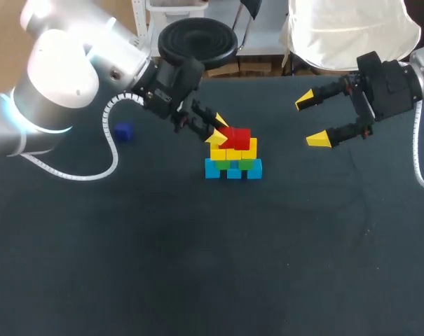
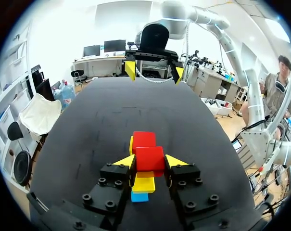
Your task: Place the blue cubes, place green cubes on the blue cubes, place the yellow cubes on the green cubes, then place the red cubes on the yellow cubes, and place purple cube on the red cubes.
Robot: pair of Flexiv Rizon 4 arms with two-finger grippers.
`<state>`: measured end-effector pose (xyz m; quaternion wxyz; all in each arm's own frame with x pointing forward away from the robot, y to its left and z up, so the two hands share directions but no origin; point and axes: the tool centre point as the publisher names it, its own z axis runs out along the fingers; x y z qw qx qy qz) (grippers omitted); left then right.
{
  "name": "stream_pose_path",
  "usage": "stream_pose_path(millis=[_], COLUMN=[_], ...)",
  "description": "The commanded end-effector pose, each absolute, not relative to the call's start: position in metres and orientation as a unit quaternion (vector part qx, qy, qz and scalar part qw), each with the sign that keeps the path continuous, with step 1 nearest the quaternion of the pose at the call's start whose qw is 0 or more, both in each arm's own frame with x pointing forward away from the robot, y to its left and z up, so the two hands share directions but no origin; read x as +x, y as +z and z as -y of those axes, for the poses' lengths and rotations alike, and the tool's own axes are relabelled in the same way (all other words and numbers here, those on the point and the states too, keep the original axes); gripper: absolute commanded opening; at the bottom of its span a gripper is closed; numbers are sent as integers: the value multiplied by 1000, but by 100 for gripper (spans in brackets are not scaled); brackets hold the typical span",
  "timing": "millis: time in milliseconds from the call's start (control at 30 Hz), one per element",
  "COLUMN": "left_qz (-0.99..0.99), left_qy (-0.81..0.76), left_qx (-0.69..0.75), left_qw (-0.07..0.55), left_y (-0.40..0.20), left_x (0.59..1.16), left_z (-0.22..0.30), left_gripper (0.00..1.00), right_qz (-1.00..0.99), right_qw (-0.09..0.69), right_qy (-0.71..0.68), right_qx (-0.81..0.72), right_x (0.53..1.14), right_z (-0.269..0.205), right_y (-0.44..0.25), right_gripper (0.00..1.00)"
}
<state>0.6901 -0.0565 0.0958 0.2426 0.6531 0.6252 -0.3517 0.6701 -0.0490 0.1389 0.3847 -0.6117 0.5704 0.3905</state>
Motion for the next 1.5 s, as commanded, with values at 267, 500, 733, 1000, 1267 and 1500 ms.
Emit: stream_pose_path(millis=[267, 500, 733, 1000, 1267, 1500], left_qz=[-627, -627, -628, -628, -631, -630], left_qy=[-349, -349, -349, -350, -348, -349], left_qx=[654, 654, 653, 653, 651, 651], left_qw=[240, 240, 238, 239, 238, 238], left_y=[95, 94, 94, 94, 93, 92], left_x=[690, 690, 690, 689, 689, 690], left_z=[57, 57, 57, 58, 58, 59], left_gripper=[0, 0, 0, 0, 0, 0], right_qz=[-570, -570, -570, -570, -570, -570], right_qw=[386, 386, 386, 386, 386, 386], right_qy=[390, 390, 390, 390, 390, 390], right_qx=[-611, -611, -611, -611, -611, -611], right_x=[669, 669, 669, 669, 669, 669], right_z=[49, 49, 49, 49, 49, 49], right_y=[139, 139, 139, 139, 139, 139], right_gripper=[100, 100, 100, 100, 100, 100])
